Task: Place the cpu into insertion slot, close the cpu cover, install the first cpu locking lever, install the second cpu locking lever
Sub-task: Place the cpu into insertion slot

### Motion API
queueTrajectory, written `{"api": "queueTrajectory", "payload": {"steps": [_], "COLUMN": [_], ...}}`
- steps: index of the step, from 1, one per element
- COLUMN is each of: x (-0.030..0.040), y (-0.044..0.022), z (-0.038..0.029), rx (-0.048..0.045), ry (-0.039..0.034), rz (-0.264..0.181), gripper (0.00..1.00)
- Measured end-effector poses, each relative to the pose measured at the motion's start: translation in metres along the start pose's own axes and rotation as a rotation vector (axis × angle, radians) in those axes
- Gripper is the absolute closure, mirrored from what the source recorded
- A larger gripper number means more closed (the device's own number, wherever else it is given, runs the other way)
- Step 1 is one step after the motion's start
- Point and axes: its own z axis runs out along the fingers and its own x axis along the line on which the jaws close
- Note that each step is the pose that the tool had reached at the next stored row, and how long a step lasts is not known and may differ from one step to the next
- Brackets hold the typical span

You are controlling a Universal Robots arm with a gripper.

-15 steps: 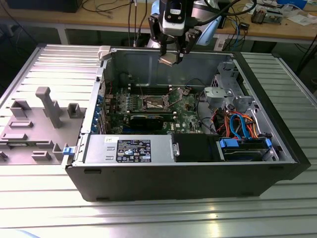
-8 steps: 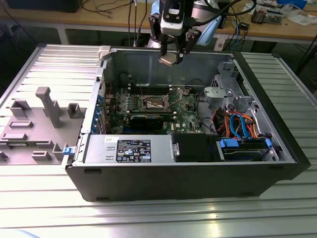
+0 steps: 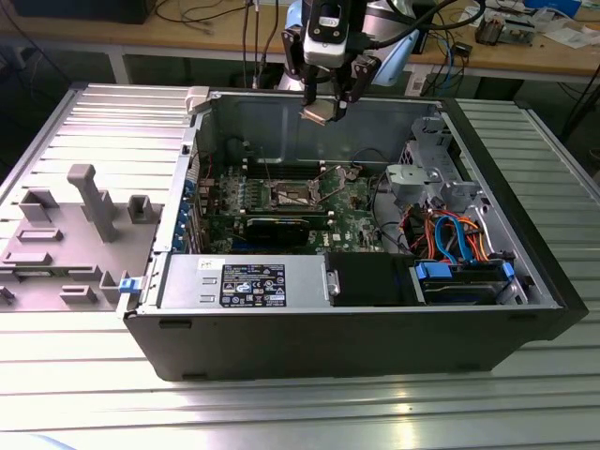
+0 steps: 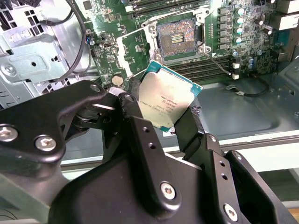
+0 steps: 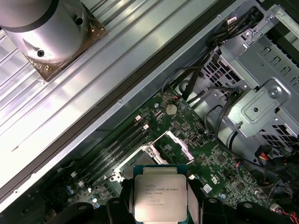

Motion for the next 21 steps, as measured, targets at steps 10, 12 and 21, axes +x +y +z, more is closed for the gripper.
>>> {"api": "queueTrajectory", "payload": {"steps": [10, 12, 21], "x": [0.0, 0.0, 0.0], "y": [0.0, 0.0, 0.0], "z": [0.0, 0.0, 0.0], "rx": [-0.0002, -0.0003, -0.0005], "ry": [-0.0013, -0.0016, -0.0026], "rz": [0.014, 0.017, 0.029], "gripper": [0.46, 0.46, 0.46]}}
